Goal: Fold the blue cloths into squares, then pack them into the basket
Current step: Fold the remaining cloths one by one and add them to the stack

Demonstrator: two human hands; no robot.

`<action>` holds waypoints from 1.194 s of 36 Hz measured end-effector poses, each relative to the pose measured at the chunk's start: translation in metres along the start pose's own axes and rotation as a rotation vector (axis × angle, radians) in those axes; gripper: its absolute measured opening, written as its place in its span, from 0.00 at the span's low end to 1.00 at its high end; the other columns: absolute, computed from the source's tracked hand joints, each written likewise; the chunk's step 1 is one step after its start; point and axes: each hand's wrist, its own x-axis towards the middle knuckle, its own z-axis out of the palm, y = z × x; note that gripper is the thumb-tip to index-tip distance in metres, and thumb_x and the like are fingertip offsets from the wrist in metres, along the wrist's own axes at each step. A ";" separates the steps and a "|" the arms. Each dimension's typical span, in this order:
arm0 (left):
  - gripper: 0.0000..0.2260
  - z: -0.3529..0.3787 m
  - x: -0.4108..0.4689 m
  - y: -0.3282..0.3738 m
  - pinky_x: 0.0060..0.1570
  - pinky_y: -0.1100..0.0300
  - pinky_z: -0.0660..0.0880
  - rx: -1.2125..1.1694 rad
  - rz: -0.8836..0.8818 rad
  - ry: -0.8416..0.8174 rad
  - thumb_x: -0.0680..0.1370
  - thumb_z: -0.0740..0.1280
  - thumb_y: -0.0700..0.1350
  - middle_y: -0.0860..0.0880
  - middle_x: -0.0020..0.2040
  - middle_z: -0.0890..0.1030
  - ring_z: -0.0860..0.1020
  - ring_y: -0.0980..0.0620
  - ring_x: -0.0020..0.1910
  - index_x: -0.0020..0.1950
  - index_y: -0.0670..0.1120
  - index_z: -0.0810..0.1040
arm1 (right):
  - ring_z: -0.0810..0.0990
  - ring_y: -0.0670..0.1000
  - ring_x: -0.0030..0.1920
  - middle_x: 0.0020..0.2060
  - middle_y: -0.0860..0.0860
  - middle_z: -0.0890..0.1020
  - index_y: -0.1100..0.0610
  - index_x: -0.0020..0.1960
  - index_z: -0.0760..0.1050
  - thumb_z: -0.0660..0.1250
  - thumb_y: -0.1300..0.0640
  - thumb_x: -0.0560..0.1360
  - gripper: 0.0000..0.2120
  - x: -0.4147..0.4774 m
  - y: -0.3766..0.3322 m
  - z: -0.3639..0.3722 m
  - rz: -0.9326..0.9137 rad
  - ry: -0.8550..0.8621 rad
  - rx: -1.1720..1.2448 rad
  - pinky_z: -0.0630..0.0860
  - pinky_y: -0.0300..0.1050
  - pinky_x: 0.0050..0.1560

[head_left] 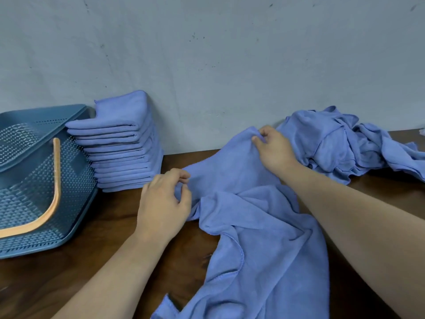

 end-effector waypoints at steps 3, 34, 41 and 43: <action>0.08 0.004 0.000 -0.002 0.59 0.55 0.69 0.096 0.044 -0.102 0.79 0.64 0.49 0.62 0.51 0.82 0.76 0.56 0.53 0.56 0.58 0.79 | 0.79 0.60 0.44 0.47 0.56 0.78 0.59 0.65 0.70 0.61 0.56 0.86 0.11 0.009 0.016 0.007 -0.045 -0.162 -0.446 0.75 0.54 0.38; 0.02 0.006 0.003 -0.005 0.44 0.51 0.75 -0.005 0.102 -0.168 0.83 0.66 0.50 0.57 0.40 0.74 0.73 0.57 0.43 0.54 0.58 0.74 | 0.76 0.43 0.58 0.63 0.43 0.78 0.47 0.70 0.75 0.60 0.46 0.86 0.15 -0.094 0.004 -0.027 -0.172 -0.139 -0.118 0.73 0.46 0.61; 0.04 -0.005 -0.011 0.002 0.44 0.52 0.76 -0.119 0.086 -0.251 0.83 0.67 0.46 0.56 0.38 0.75 0.75 0.56 0.44 0.53 0.56 0.76 | 0.76 0.45 0.67 0.63 0.42 0.78 0.49 0.65 0.79 0.64 0.53 0.85 0.11 -0.167 0.020 -0.059 -0.236 0.012 -0.109 0.74 0.51 0.68; 0.05 -0.009 -0.017 0.004 0.44 0.52 0.77 -0.173 0.056 -0.280 0.83 0.68 0.46 0.56 0.38 0.76 0.75 0.55 0.42 0.52 0.57 0.77 | 0.74 0.44 0.70 0.63 0.39 0.77 0.48 0.64 0.79 0.65 0.54 0.84 0.10 -0.182 0.020 -0.065 -0.230 -0.016 -0.117 0.73 0.53 0.70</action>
